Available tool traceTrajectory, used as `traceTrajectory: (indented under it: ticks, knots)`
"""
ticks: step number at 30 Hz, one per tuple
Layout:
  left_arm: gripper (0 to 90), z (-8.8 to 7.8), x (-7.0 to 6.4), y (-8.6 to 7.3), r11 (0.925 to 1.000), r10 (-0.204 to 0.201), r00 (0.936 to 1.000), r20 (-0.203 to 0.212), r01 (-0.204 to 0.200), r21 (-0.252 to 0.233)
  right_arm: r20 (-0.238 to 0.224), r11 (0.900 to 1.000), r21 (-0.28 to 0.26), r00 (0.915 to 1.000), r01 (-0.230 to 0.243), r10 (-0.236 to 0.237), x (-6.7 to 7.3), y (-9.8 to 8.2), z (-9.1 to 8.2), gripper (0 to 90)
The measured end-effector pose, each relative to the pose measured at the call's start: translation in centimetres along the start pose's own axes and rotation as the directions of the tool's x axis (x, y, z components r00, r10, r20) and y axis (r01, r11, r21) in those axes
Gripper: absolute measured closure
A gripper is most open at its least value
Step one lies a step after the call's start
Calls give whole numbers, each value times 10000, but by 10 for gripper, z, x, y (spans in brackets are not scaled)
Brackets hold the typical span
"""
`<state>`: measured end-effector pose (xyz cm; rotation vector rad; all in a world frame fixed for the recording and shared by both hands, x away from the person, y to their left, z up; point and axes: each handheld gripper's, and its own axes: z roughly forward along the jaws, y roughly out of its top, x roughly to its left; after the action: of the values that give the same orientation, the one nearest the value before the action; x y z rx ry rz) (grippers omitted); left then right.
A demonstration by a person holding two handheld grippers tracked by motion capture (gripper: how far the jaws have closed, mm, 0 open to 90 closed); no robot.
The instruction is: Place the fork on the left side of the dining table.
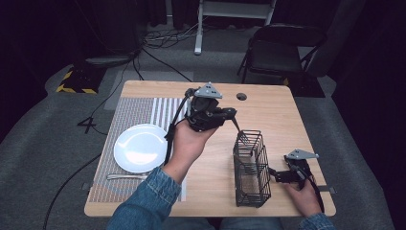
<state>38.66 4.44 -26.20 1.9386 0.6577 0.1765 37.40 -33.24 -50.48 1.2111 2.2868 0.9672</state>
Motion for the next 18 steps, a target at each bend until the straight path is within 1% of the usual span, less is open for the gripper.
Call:
traceTrajectory:
  ticks: [6, 9, 11, 15, 18]
  knots:
    - [858, -22, 7, 3, 9986, -162, 9995, -266, 149, -502, 2, 10000, -1, 10000, 2, -2, 0, 0, 0, 64]
    - [858, -31, 12, 5, 9973, -238, 9985, -489, 203, -701, 3, 10000, -1, 10000, 4, -4, 0, 0, 0, 63]
    - [857, -37, 16, 5, 9970, -225, 9973, -696, 172, -751, 3, 10000, -1, 10000, 5, -5, 0, 0, 0, 64]
    - [858, -46, 29, 4, 9955, -358, 9928, -1142, 255, -909, 12, 10000, -7, 10000, -2, 2, 0, 0, 0, 66]
    - [857, -51, 38, 1, 9961, -416, 9872, -1540, 291, -831, 19, 10000, -9, 10000, -35, 35, 1, 0, 0, 67]
